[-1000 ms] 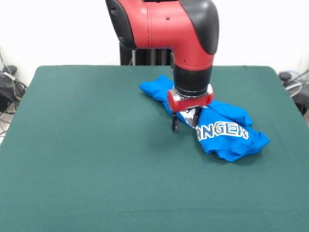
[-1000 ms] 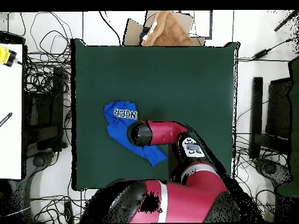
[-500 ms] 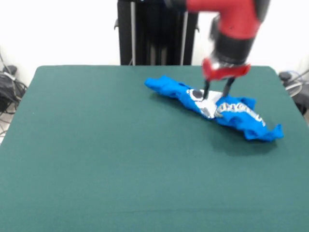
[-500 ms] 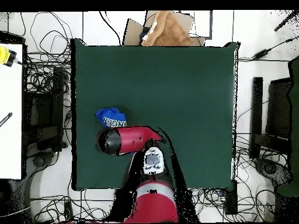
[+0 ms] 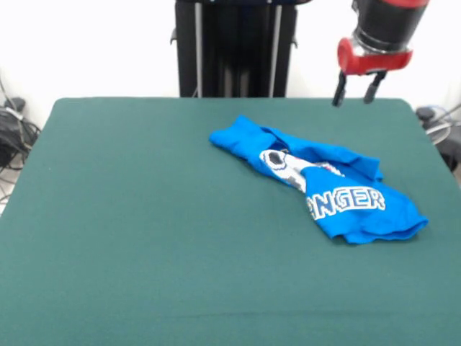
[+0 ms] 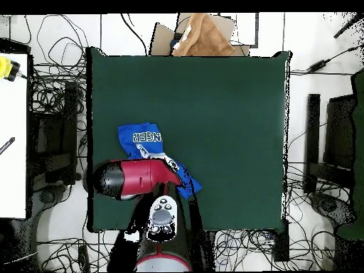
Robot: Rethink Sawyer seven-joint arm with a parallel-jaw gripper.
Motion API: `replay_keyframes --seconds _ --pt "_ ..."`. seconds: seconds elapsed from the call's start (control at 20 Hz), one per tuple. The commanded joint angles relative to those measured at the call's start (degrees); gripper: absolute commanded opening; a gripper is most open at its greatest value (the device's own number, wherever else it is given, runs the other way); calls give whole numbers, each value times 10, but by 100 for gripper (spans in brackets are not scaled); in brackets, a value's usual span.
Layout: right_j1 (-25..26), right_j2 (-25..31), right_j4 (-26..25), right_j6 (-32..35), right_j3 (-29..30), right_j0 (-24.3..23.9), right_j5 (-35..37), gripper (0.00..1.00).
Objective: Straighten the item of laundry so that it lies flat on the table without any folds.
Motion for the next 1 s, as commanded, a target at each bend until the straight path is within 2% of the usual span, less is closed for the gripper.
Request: replay_keyframes --seconds 0.05,0.35,0.65,0.8,1.0 --pt "33 -21 22 140 19 -19 2 100" --pt "52 -13 17 130 7 -30 -13 100" --pt "90 12 8 91 -7 -74 -46 100" --pt "115 27 -9 78 5 -100 -113 100" --pt "182 56 -30 77 26 -143 -236 100"
